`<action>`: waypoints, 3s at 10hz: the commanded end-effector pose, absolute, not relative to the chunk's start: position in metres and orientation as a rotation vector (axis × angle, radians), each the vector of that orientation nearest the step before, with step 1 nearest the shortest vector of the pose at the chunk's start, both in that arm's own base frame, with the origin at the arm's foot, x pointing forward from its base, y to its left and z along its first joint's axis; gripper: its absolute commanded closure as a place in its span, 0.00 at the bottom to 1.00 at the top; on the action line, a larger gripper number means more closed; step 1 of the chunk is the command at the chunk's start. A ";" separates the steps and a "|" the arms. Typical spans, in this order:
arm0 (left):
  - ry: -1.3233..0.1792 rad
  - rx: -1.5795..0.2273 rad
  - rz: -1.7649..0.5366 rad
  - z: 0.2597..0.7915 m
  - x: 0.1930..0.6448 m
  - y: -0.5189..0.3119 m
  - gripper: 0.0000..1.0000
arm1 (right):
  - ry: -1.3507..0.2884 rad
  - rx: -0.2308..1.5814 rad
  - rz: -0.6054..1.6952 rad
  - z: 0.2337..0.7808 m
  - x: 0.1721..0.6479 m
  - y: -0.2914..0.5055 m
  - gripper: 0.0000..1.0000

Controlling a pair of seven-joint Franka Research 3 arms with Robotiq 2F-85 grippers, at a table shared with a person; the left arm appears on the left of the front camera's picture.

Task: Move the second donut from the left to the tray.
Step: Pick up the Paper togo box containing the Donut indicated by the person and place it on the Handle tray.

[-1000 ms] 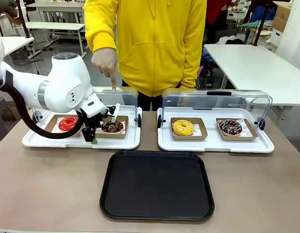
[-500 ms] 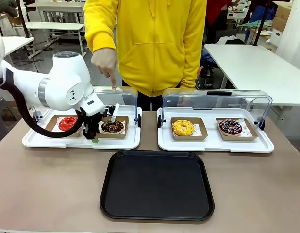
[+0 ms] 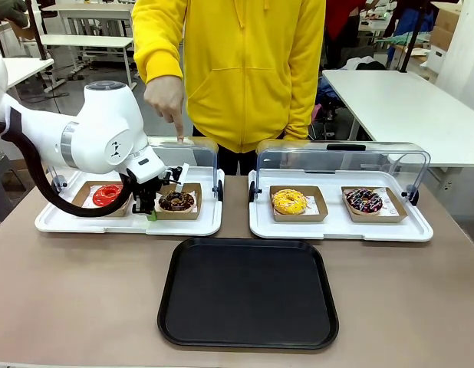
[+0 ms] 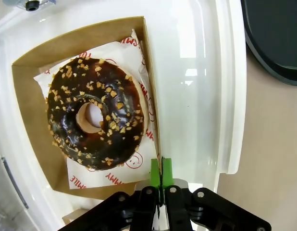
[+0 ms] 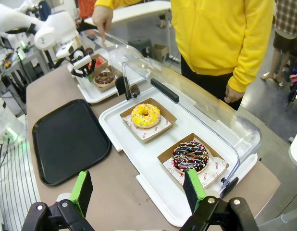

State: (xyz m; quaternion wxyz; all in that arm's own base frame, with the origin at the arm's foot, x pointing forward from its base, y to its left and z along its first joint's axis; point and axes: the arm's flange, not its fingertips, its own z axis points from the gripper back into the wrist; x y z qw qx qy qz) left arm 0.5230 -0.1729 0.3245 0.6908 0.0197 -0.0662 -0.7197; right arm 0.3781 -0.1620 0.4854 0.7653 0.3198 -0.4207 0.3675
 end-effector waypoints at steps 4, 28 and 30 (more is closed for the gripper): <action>-0.139 0.053 -1.622 0.324 0.525 -0.173 1.00 | -0.949 0.699 0.806 0.486 0.380 -0.161 0.00; -0.290 0.003 -1.617 0.385 0.256 -0.298 0.99 | -0.949 0.699 0.806 0.486 0.380 -0.161 0.00; -0.262 -0.003 -1.661 0.368 0.245 -0.318 0.99 | -0.949 0.699 0.806 0.486 0.380 -0.161 0.00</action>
